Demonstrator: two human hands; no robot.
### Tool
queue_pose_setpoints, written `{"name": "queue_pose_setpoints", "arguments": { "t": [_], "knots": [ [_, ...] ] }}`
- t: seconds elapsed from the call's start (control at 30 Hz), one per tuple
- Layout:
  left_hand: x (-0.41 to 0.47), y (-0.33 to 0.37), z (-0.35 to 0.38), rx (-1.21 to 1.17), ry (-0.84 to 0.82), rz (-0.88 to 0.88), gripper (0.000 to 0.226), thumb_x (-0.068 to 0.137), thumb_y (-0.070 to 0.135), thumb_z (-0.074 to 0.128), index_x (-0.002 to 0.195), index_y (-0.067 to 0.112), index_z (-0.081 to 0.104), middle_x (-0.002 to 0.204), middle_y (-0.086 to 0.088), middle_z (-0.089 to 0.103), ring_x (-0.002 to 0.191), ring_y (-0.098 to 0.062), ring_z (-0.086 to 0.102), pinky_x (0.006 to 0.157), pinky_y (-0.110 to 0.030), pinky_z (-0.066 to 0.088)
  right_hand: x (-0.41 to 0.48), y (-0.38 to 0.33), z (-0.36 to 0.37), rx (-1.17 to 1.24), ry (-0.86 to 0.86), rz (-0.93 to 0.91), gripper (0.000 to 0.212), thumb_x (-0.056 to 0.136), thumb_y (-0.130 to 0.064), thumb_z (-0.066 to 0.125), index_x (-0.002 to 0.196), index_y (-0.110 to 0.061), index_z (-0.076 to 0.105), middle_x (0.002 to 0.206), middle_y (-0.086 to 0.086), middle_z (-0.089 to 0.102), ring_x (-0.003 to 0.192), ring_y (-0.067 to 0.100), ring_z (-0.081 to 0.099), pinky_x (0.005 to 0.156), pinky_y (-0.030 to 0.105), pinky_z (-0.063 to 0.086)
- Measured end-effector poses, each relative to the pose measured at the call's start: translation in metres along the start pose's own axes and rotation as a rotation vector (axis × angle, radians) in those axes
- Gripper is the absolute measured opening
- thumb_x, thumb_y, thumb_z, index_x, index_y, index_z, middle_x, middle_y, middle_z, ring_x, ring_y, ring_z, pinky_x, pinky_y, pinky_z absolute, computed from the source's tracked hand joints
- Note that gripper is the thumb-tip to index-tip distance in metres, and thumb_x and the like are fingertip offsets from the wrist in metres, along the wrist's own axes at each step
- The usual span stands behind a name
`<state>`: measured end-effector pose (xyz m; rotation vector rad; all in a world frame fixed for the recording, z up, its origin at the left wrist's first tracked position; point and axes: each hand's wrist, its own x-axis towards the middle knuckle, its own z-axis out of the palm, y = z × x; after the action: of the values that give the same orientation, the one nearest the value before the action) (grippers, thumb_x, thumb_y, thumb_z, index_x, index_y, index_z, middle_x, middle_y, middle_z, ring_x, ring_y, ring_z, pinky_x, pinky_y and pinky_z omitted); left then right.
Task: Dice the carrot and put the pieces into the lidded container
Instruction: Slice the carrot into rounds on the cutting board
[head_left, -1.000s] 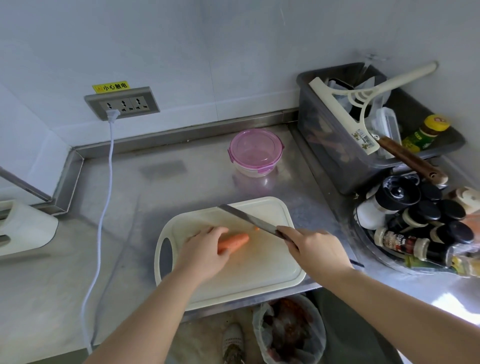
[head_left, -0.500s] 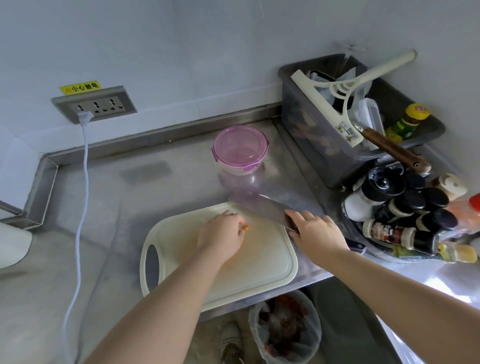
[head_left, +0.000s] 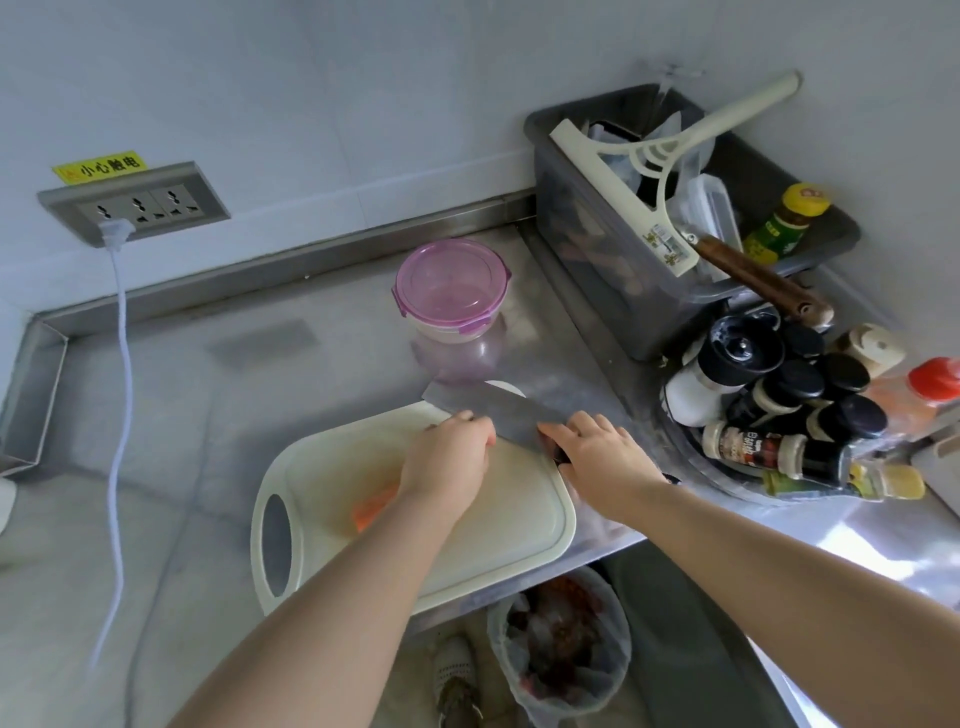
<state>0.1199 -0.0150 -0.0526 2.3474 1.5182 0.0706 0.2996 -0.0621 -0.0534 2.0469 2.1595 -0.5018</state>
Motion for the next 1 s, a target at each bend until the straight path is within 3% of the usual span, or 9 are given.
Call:
{"name": "queue_pose_setpoints", "arguments": {
  "t": [0.13,0.27,0.47,0.6,0.87,1.0],
  "knots": [
    [-0.024,0.015,0.001,-0.139,-0.031,0.124,0.022,0.09,0.01,0.05,0.105,0.018,0.064,0.11,0.002,0.057,0.093,-0.023,0.059,0.077,-0.038,0.048,-0.005,0.01,-0.008,0.07,-0.078,-0.023,0.045,0.095,-0.012,0.046,0.138,-0.025,0.039,0.13,0.005,0.044,0.122,0.026,0.04,0.103,0.034,0.033],
    [-0.036,0.008,0.006,-0.146,-0.062,0.087,0.022,0.089,0.01,0.053,0.106,0.017,0.065,0.114,0.006,0.058,0.094,-0.019,0.061,0.079,-0.035,0.049,-0.014,0.015,-0.01,0.149,-0.091,0.005,0.047,0.094,-0.01,0.045,0.139,-0.021,0.037,0.132,0.007,0.044,0.123,0.026,0.038,0.102,0.035,0.037],
    [-0.019,0.017,0.01,-0.111,-0.054,0.097,0.016,0.093,0.02,0.052,0.103,0.02,0.064,0.109,0.005,0.059,0.095,-0.02,0.06,0.078,-0.035,0.052,-0.034,0.019,-0.015,0.359,0.064,0.096,0.05,0.095,-0.015,0.043,0.144,-0.019,0.035,0.134,0.006,0.044,0.112,0.028,0.053,0.093,0.036,0.044],
    [0.009,0.043,0.026,-0.22,-0.072,0.101,0.016,0.089,0.01,0.056,0.1,0.014,0.067,0.105,-0.004,0.061,0.094,-0.024,0.061,0.081,-0.038,0.05,-0.045,0.035,-0.021,0.468,0.197,0.169,0.048,0.094,-0.014,0.043,0.141,-0.019,0.04,0.131,0.005,0.046,0.107,0.024,0.055,0.088,0.034,0.046],
    [0.031,0.062,0.04,-0.295,-0.118,0.224,0.028,0.08,-0.008,0.053,0.098,0.008,0.068,0.103,-0.009,0.061,0.091,-0.029,0.061,0.08,-0.036,0.049,-0.055,0.051,-0.022,0.471,0.215,0.216,0.048,0.094,-0.011,0.043,0.141,-0.018,0.041,0.132,0.007,0.047,0.108,0.023,0.054,0.085,0.03,0.045],
    [0.018,0.042,0.022,-0.288,-0.056,0.178,0.028,0.087,-0.001,0.052,0.107,0.012,0.066,0.111,-0.001,0.06,0.097,-0.023,0.06,0.082,-0.029,0.045,-0.053,0.044,-0.021,0.492,0.205,0.209,0.048,0.093,-0.011,0.044,0.14,-0.019,0.042,0.13,0.007,0.048,0.109,0.023,0.053,0.088,0.03,0.045]
  ]
}}
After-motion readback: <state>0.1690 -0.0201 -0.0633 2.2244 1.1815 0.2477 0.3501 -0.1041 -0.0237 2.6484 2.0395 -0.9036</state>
